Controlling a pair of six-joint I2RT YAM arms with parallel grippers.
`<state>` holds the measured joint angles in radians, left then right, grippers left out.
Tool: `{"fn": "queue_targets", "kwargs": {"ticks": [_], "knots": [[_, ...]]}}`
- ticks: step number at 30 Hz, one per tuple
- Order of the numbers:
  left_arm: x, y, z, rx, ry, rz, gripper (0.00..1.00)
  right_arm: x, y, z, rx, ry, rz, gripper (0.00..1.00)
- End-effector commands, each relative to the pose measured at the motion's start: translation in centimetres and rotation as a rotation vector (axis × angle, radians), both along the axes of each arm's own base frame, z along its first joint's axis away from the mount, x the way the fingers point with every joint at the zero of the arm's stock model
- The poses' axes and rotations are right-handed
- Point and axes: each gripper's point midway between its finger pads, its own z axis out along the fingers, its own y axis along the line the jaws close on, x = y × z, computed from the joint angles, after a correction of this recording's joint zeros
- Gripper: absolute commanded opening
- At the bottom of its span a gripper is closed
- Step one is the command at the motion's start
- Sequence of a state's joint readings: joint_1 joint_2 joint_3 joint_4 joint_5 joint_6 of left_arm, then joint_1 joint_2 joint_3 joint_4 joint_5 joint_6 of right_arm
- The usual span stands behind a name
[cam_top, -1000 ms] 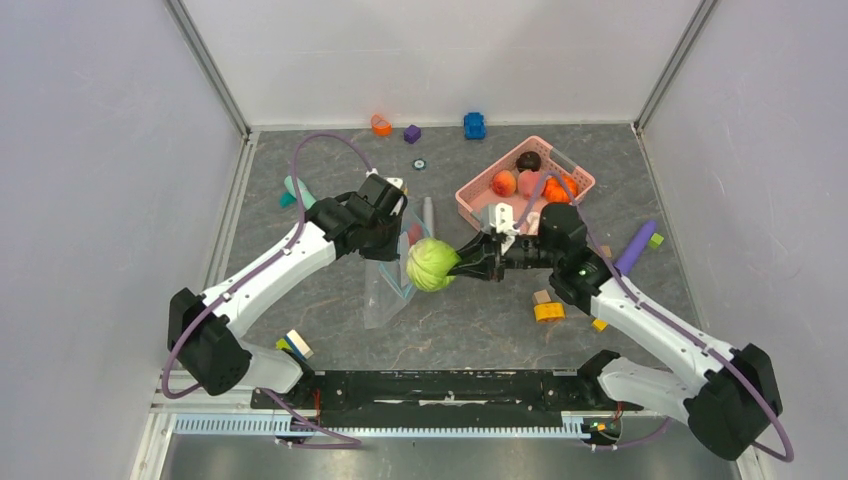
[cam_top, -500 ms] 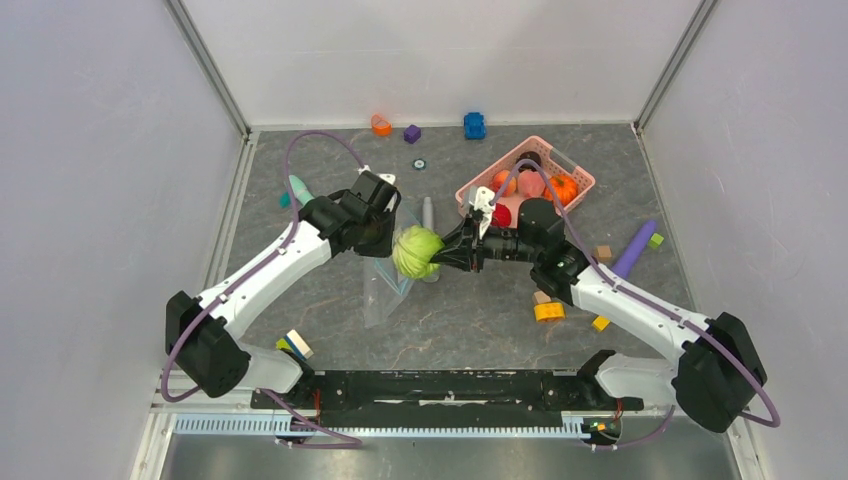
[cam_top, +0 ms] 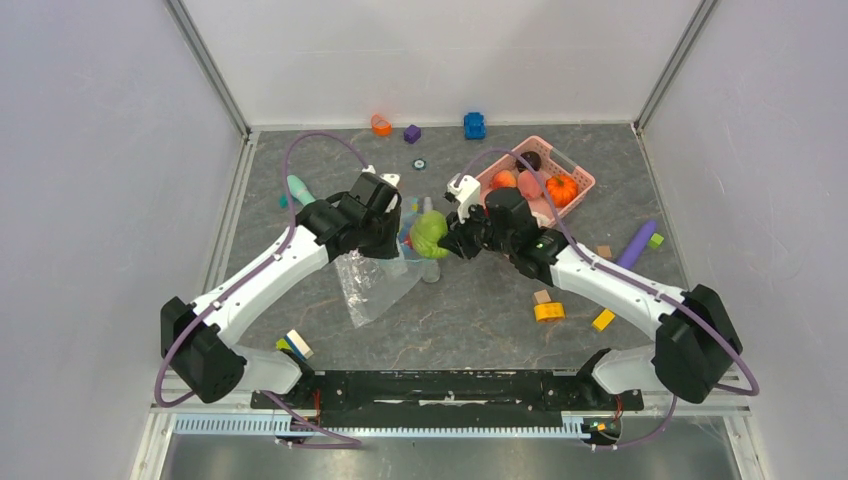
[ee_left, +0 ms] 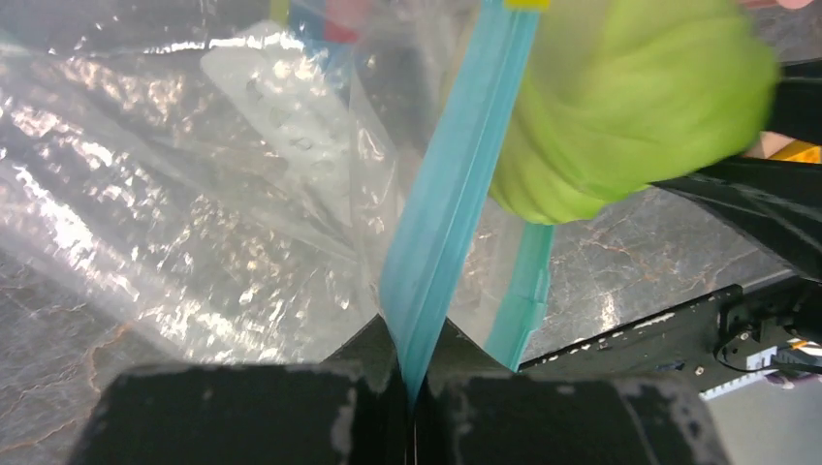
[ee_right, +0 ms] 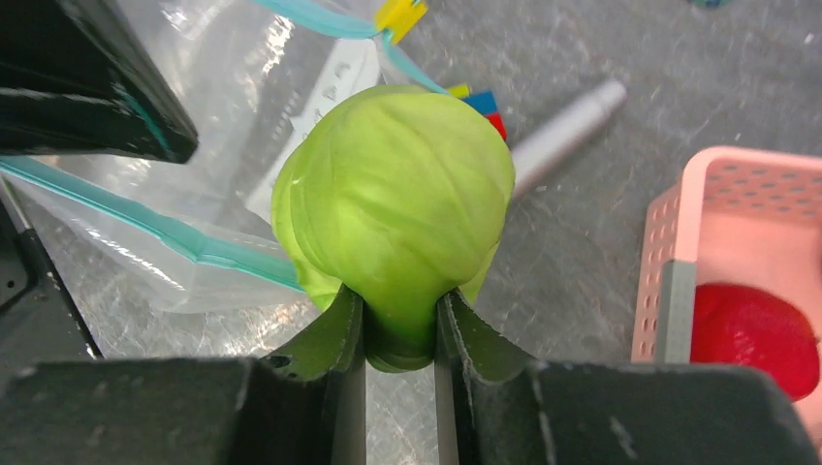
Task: Place the food in the zip-top bag and seal the zipper
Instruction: Place the fake vegetable in the zipper food storage bag.
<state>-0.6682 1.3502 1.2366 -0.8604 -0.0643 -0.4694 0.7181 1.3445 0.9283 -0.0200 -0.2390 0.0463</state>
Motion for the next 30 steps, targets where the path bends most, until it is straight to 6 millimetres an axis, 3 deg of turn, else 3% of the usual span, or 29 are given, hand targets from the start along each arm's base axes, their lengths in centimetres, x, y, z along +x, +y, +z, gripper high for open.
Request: {"fn": "queue_targets", "kwargs": {"ticks": [1,6,10,14,23,27,30], "knots": [[0.0,-0.9,2.0,-0.073,-0.050,-0.046,0.02,2.0,-1.5,0.4,-0.084,-0.029,-0.132,0.00],[-0.4,-1.7,2.0,-0.107,-0.036,-0.087,0.02,1.1,0.6,1.9,-0.030,-0.036,-0.052,0.00],[-0.6,-2.0,1.7,-0.112,-0.018,-0.098,0.02,-1.2,3.3,3.3,0.034,-0.047,0.127,0.01],[-0.7,-2.2,1.7,-0.122,-0.013,-0.111,0.02,-2.3,4.2,3.3,0.001,-0.086,0.213,0.02],[-1.0,-2.7,1.6,-0.143,0.001,-0.128,0.02,-0.1,3.7,1.9,-0.208,-0.109,0.007,0.10],[-1.0,-2.7,1.7,-0.148,-0.003,-0.124,0.02,1.1,3.0,1.9,-0.203,-0.092,-0.115,0.24],[-0.9,-2.5,1.9,-0.148,-0.017,-0.118,0.02,1.0,3.2,2.1,-0.188,-0.095,-0.105,0.36]]}}
